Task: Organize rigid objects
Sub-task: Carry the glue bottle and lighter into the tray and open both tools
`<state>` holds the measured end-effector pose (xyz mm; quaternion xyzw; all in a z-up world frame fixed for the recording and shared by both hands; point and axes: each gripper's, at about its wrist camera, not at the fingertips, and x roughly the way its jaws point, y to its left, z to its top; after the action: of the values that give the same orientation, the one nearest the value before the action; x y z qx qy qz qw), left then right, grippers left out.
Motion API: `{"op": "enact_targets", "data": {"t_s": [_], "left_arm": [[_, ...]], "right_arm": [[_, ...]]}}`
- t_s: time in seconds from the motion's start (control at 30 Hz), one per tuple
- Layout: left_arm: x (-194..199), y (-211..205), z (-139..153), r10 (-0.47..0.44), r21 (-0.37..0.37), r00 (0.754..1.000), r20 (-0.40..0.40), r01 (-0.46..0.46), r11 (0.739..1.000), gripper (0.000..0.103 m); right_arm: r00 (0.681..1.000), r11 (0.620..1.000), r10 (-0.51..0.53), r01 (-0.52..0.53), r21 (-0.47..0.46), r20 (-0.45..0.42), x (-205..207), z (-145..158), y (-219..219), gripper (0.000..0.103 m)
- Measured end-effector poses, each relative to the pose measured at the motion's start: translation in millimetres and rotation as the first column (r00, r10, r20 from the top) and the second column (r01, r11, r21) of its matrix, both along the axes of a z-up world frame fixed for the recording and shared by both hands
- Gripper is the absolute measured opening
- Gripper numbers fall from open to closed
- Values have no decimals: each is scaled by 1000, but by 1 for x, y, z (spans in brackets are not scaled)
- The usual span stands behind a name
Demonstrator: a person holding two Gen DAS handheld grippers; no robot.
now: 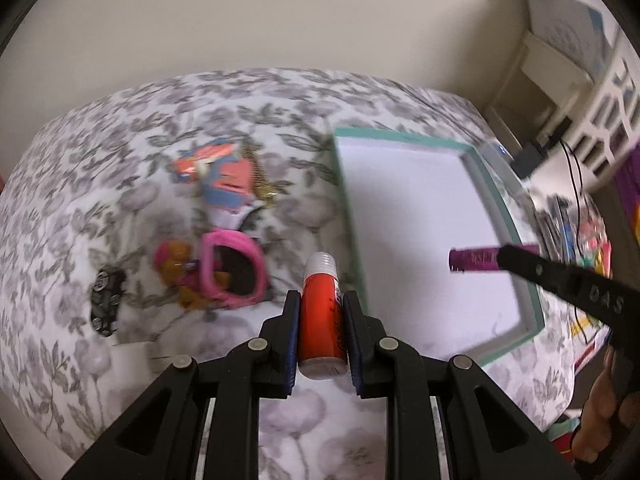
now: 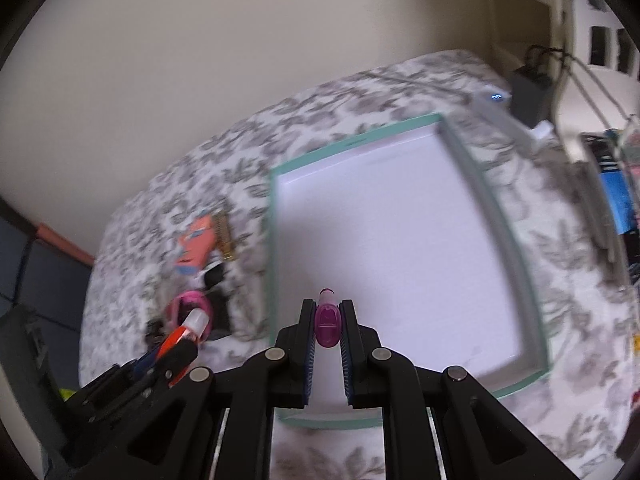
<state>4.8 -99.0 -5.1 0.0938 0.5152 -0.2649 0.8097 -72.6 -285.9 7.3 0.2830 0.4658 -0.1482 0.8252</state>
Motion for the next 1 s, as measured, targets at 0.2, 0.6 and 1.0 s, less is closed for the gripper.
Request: {"op": "enact_targets", "data": {"t_s": [0.2,0.6,1.0], "left_arm": [[-12,-37,-7,-86,22,996,-6,86,996,22],[-21,-89,-33,-166,83,986,-9,167,983,22],[-26,-103,-59,-197,159,980,-34,200,967,22]], "right_arm": [[998,996,-57,55,-64,-31,-7,-6,-22,12],[988,987,-144,140,-78,-55,-16,-23,-50,12],[986,990,-98,84,-112,-135,-14,-45,-40,12]]}}
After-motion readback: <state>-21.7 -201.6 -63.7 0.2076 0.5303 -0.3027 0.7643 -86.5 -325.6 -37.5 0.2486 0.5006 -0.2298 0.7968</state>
